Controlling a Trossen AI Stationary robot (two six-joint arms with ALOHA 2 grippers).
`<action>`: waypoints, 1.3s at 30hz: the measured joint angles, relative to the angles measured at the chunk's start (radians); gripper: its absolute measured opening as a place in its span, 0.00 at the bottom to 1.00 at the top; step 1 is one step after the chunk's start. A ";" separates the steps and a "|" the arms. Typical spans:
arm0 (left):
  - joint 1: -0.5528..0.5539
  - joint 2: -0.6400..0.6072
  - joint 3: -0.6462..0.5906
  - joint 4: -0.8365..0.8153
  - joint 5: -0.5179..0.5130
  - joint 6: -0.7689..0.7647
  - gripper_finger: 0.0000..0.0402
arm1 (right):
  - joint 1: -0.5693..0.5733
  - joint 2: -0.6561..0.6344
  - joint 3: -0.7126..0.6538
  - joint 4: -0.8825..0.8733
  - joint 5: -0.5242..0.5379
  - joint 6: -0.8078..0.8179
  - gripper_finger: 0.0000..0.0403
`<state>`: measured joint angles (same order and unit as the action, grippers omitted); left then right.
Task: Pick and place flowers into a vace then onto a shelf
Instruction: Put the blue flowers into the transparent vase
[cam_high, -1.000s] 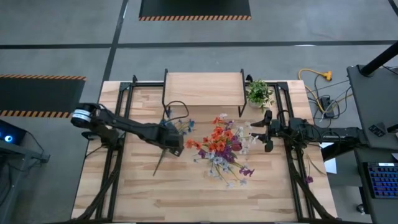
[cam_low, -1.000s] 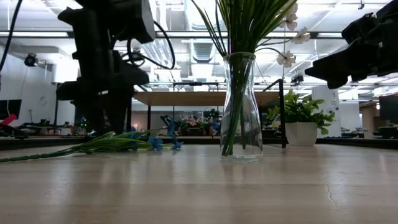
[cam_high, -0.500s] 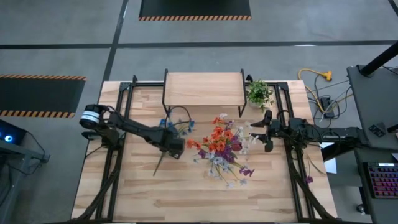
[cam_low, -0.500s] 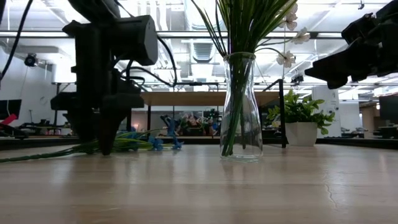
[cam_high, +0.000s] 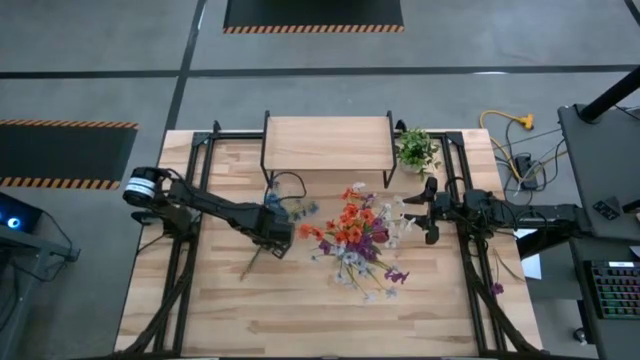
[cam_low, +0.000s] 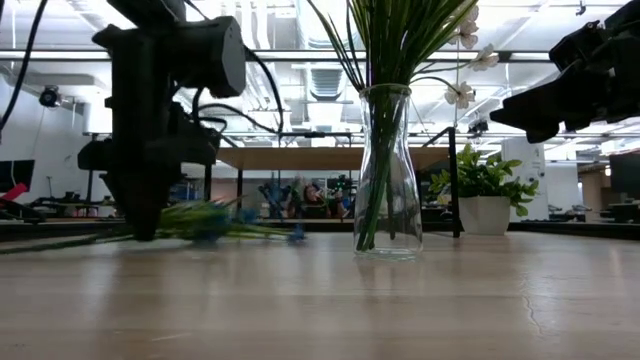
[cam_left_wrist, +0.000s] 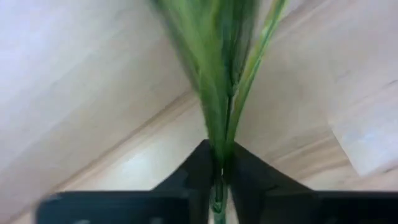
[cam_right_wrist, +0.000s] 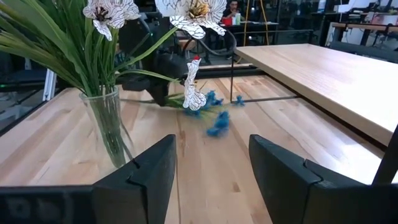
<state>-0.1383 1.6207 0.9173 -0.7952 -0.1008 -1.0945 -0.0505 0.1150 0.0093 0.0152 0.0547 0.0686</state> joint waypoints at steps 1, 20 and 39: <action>0.000 -0.010 0.000 -0.011 -0.002 0.009 0.04 | 0.000 0.000 0.000 0.000 0.000 0.000 0.48; -0.006 -0.471 -0.016 0.037 -0.112 0.219 0.00 | 0.000 -0.002 0.000 0.000 -0.001 0.008 0.48; -0.029 -0.473 -0.244 1.249 -0.225 0.890 0.00 | 0.000 -0.003 0.000 0.003 0.000 0.010 0.48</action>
<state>-0.1673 1.1480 0.6733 0.4533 -0.3259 -0.2049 -0.0505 0.1122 0.0097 0.0177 0.0547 0.0788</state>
